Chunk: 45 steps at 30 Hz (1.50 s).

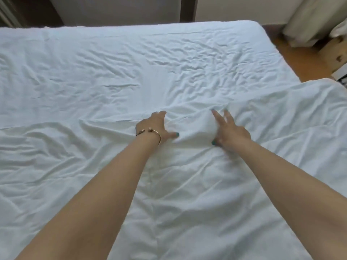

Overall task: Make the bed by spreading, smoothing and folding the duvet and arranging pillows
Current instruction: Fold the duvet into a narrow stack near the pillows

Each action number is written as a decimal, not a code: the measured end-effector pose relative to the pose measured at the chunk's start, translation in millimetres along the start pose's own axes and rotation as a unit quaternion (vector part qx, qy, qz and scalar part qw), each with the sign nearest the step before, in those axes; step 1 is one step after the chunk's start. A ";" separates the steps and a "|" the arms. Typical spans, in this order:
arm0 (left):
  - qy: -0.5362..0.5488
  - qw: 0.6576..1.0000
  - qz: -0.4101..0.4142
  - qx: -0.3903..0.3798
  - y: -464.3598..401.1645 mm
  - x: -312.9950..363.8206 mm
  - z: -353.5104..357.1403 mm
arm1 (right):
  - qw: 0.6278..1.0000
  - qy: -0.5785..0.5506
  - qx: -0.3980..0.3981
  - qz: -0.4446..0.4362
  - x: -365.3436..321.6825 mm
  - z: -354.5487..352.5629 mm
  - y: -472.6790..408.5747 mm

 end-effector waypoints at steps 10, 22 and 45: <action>-0.158 0.982 -0.066 -0.075 12.3 -10.5 42.4 | 0.997 -0.045 0.059 0.008 2.8 40.2 -47.3; -0.040 0.984 0.007 0.171 -1.0 1.0 44.4 | 0.969 -0.191 0.107 -0.115 -14.3 -7.9 -20.9; -0.117 0.981 -0.001 0.155 -60.0 -32.0 130.0 | 0.945 -0.040 0.304 -0.111 -18.9 93.2 -92.2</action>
Point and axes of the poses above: each hand's wrist, its own y-axis away from the middle knuckle, its own z-axis out of the palm, x = y × z, the point moved 6 cm from there along -y, towards the middle knuckle, and after that the axes turned 13 degrees about z, right-handed, at the moved point
